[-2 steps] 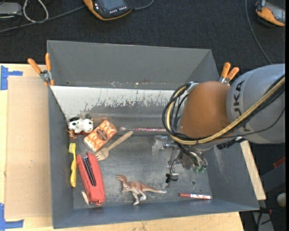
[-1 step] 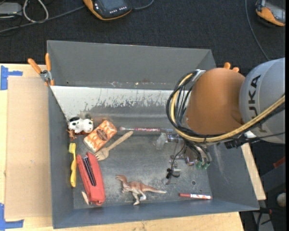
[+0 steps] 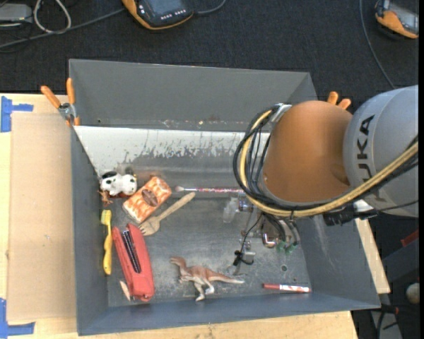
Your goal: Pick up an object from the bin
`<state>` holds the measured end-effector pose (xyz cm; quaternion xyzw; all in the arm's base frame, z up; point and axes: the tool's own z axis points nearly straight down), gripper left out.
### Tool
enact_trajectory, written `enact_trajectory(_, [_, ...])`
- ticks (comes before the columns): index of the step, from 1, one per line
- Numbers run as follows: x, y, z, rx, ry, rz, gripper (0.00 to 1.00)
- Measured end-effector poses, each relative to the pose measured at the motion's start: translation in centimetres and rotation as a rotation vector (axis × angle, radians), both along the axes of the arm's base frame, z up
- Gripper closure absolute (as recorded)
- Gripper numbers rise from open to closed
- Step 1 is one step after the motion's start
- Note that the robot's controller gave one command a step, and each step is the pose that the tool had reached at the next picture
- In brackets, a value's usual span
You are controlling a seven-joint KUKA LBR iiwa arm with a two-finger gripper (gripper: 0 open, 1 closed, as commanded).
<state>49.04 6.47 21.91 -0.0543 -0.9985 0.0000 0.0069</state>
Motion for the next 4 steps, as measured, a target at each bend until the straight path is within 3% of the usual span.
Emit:
enact_trajectory(1, [-0.1, -0.2, -6.5, 0.001, -0.01, 0.009, 0.0])
enact_trajectory(2, [-0.4, 4.2, -10.4, 0.002, -0.009, 0.139, 0.0])
enact_trajectory(3, [-1.0, 2.9, -14.2, 0.004, -0.014, 0.14, 0.0])
enact_trajectory(4, [-0.8, 1.2, -14.5, 0.002, -0.012, 0.136, 1.0])
